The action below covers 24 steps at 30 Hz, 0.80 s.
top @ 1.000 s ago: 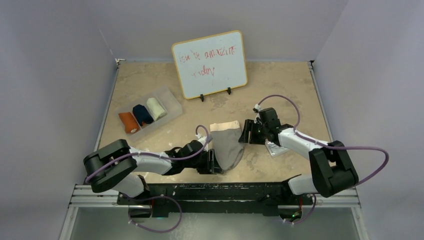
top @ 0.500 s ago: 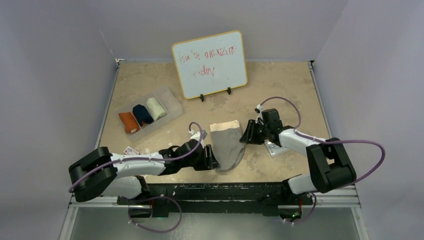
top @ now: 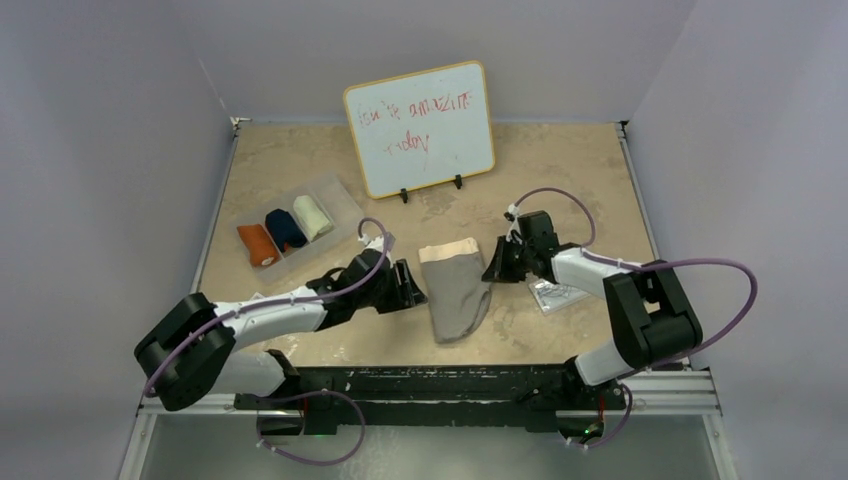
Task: Roll the underwear
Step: Fold the underwear at the center of the board.
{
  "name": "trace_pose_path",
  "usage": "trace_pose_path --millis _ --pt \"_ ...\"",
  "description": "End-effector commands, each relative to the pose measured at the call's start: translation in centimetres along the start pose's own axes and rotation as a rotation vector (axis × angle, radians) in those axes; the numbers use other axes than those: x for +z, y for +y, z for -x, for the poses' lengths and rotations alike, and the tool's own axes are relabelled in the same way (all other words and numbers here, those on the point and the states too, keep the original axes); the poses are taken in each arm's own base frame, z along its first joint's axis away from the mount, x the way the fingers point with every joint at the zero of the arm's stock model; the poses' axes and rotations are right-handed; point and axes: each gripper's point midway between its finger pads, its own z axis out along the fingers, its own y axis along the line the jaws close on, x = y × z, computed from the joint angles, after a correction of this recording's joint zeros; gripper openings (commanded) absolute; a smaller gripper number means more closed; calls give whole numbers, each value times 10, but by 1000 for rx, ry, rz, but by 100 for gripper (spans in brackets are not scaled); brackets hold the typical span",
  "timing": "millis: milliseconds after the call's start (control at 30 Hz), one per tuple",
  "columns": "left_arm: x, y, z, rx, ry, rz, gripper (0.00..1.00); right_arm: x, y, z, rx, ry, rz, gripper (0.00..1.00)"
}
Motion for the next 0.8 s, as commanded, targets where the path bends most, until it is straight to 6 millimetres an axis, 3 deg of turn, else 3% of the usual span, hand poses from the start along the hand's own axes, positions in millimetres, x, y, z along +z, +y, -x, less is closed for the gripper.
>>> trace_pose_path --millis 0,100,200,500,633,767 --pt "4 -38 32 92 -39 -74 51 -1 -1 21 -81 2 -77 1" --pt "9 -45 50 98 -60 -73 51 -6 -3 35 -135 -29 -168 1" --pt "15 -40 66 70 -73 -62 51 -12 0 42 -191 -57 -228 0" --pt "36 -30 113 13 -92 -93 50 -21 23 49 -378 -113 -390 0" --pt "48 -35 129 40 -89 -97 50 -25 38 47 -449 -137 -415 0" --pt "67 -28 131 57 -45 -70 47 -23 52 43 -504 -146 -426 0"
